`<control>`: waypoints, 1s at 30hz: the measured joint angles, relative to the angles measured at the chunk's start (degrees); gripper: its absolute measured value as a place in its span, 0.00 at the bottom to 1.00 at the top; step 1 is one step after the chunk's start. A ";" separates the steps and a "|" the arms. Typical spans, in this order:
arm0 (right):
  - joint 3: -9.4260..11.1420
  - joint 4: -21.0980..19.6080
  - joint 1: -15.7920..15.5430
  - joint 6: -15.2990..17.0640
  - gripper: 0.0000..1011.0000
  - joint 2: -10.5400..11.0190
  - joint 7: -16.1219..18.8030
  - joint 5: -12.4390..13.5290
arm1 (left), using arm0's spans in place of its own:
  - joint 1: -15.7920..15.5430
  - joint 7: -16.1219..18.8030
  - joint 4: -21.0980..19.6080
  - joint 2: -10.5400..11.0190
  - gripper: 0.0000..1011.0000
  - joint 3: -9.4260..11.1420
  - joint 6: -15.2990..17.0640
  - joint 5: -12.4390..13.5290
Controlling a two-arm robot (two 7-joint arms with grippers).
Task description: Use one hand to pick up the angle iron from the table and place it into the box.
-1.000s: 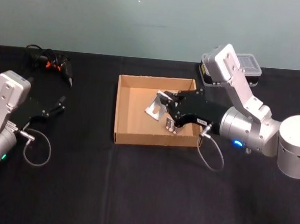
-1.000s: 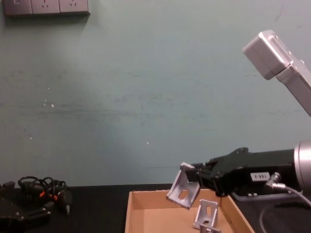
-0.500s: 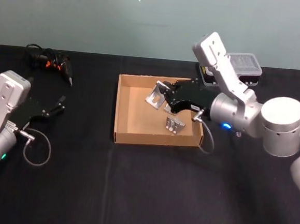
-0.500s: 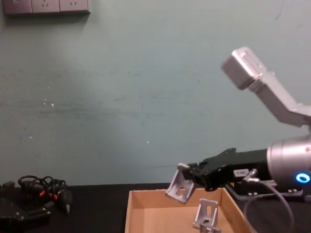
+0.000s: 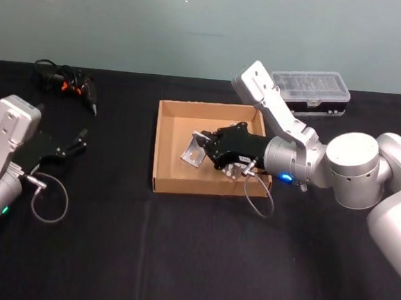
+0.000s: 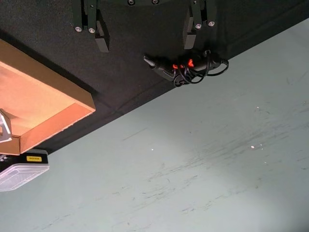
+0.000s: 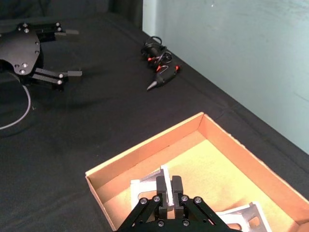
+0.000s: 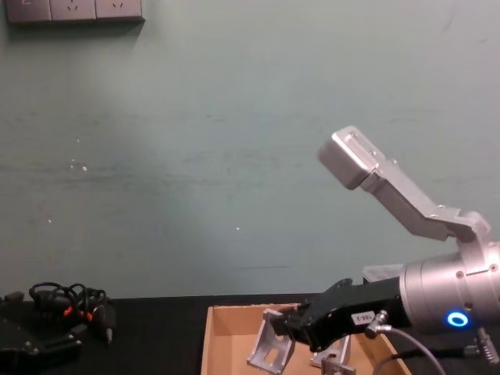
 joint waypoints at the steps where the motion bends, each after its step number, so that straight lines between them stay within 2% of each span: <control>1: 0.00 0.00 0.00 0.00 0.07 0.00 0.00 0.00 | 0.00 0.00 0.00 0.00 0.99 0.00 0.00 0.00; 10: -1.22 3.52 1.34 -0.31 0.07 -1.20 1.50 -1.14 | 0.00 0.00 0.00 0.00 0.99 0.00 0.00 0.00; 21: -1.70 4.96 1.73 -0.27 0.09 -1.59 2.33 -1.73 | 0.00 0.00 0.00 0.00 0.99 0.00 0.00 0.00; 25: -1.63 5.02 1.72 -0.31 0.20 -1.57 2.45 -1.80 | 0.00 0.00 0.00 0.00 0.99 0.00 0.00 0.00; 28: -1.41 4.88 1.54 -0.54 0.32 -1.49 2.46 -1.79 | 0.00 0.00 0.00 0.00 0.99 0.00 0.00 0.00; 29: -1.32 4.78 1.45 -0.59 0.32 -1.44 2.44 -1.79 | 0.00 0.00 0.00 0.00 0.99 0.00 0.00 0.00; 30: -1.24 4.64 1.37 -0.65 0.38 -1.41 2.43 -1.78 | 0.00 0.00 0.00 0.00 0.99 0.00 0.00 0.00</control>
